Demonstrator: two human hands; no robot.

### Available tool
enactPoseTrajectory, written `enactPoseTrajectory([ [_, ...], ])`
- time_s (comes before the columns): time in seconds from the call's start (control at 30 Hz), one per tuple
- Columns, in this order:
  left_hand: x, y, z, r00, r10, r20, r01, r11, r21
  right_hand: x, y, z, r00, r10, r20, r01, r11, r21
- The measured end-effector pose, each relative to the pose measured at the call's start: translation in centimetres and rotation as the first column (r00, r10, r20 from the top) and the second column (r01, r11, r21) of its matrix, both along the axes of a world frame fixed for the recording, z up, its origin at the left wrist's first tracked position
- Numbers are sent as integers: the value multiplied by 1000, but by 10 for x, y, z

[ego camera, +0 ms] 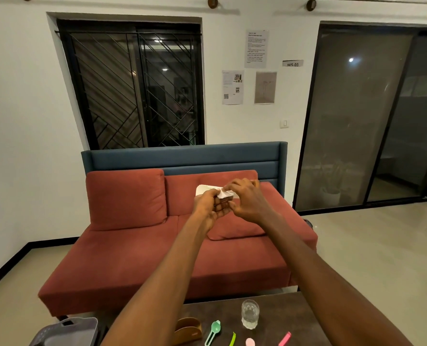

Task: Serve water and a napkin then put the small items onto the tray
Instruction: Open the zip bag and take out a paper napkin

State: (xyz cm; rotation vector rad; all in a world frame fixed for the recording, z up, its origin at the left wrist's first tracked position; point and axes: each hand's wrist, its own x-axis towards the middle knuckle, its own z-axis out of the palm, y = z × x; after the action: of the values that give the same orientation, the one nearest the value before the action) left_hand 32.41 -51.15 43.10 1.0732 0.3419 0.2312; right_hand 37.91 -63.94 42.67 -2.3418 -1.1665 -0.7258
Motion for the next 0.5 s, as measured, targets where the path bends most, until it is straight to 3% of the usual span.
enactPoseTrajectory([
  [0.23, -9, 4, 3, 997, -28, -73, 33, 998, 62, 6, 5, -15, 973, -149, 176, 156, 987, -26],
  [0.37, -13, 14, 2, 987, -88, -136, 108, 983, 149, 6, 6, -17, 976, -185, 115, 178, 982, 70],
  [0.4, -13, 15, -3, 992, -15, -122, 44, 970, 239, 8, 5, -17, 980, -183, 75, 177, 981, 81],
  [0.43, -12, 18, -9, 988, 136, -70, -100, 918, 384, 9, 5, -16, 986, -168, 21, 165, 983, 84],
  [0.5, -17, 26, -20, 882, 429, 197, -441, 601, 667, 9, 5, -14, 985, -124, -120, 133, 989, 71],
])
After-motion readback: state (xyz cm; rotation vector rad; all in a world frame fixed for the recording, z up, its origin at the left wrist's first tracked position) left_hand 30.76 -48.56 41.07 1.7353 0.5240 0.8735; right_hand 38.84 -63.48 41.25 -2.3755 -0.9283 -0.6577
